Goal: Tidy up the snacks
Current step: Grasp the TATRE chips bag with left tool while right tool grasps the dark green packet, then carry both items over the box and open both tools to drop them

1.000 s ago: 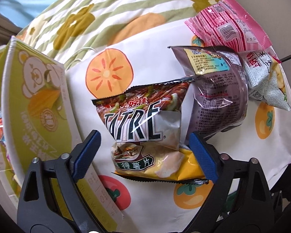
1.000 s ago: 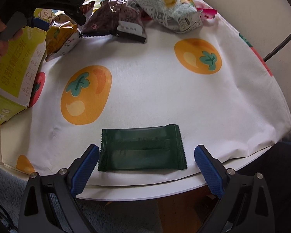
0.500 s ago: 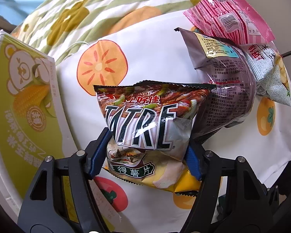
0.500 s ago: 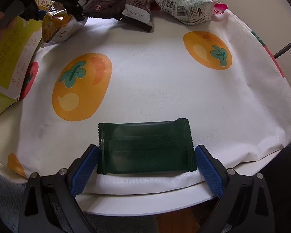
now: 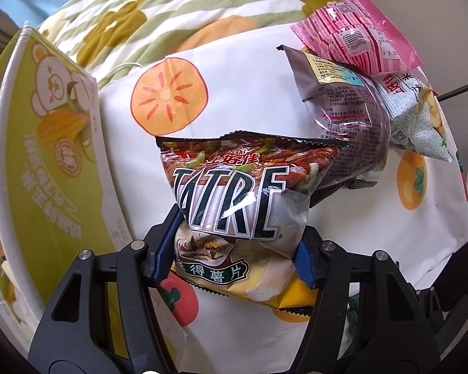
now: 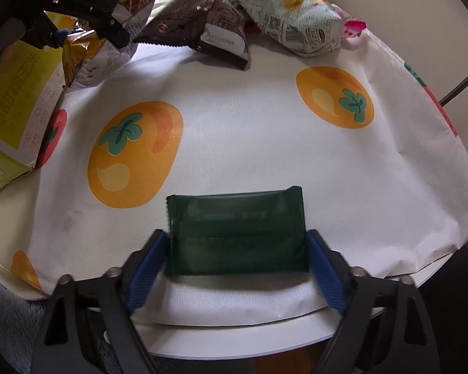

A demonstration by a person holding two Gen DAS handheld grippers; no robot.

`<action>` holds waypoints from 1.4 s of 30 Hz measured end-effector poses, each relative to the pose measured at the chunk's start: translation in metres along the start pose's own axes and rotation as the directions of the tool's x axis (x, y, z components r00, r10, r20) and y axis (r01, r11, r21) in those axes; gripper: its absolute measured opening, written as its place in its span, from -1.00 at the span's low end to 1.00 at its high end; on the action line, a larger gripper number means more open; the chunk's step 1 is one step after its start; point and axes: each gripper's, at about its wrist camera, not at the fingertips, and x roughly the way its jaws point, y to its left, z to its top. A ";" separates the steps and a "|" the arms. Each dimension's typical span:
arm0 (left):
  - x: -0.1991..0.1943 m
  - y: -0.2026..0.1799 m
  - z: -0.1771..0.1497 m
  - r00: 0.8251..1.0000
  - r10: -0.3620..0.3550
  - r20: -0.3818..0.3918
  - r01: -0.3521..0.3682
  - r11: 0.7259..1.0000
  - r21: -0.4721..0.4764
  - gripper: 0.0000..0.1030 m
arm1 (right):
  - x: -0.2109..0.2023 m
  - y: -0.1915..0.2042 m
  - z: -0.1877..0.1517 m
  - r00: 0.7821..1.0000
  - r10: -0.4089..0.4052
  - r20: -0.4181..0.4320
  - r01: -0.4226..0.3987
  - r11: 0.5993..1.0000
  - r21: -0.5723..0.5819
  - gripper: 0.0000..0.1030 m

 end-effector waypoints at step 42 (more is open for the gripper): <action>-0.209 0.208 -0.081 0.906 0.187 0.380 0.008 0.890 -0.455 0.12 | -0.173 0.157 0.183 0.866 0.423 0.266 -0.259 0.835 -0.485 0.12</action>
